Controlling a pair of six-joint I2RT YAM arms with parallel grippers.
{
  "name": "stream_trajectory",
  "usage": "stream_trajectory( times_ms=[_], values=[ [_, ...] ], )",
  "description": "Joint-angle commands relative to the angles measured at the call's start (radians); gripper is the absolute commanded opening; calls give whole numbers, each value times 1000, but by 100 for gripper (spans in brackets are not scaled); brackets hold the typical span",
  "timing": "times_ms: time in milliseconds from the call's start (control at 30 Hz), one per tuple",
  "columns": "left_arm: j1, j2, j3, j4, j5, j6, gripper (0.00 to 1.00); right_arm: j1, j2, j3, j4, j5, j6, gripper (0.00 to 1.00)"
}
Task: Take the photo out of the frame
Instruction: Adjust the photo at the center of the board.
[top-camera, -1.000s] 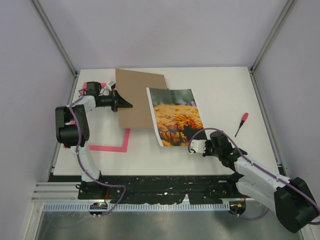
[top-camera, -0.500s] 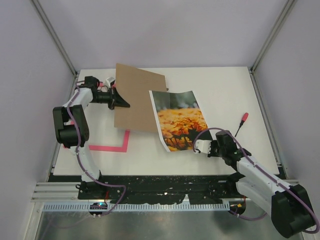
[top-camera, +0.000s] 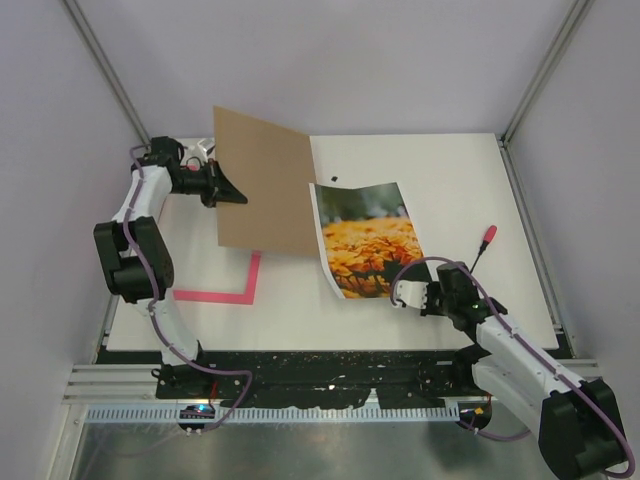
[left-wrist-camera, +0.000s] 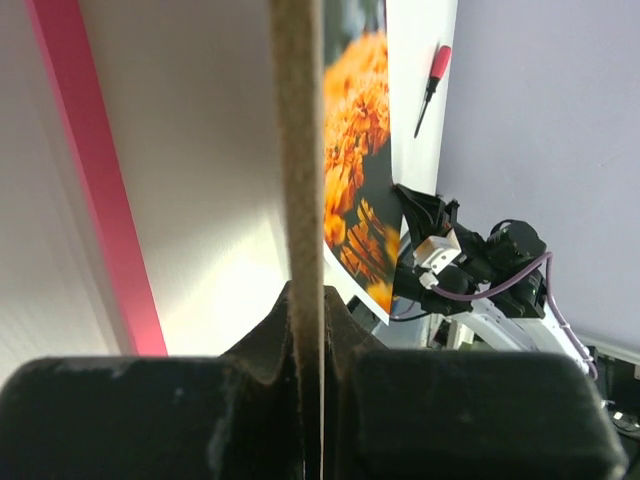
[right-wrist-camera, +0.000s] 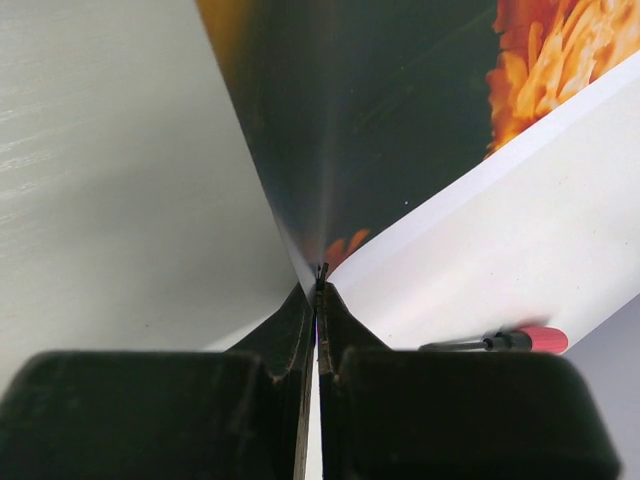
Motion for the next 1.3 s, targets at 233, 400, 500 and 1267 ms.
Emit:
stream_trajectory(
  times_ms=[233,400,500,1267],
  values=[
    [17,-150,135,-35,38,26,0,-10,4,35,-168,-33,7,8],
    [50,-187,146,-69,-8,72,0,-9,5,60,-202,-51,11,8],
    [68,-212,149,-74,-26,91,0,-10,7,66,-214,-59,14,8],
    [71,-229,108,-253,133,385,0,-12,355,770,-777,-562,169,60]
  ],
)
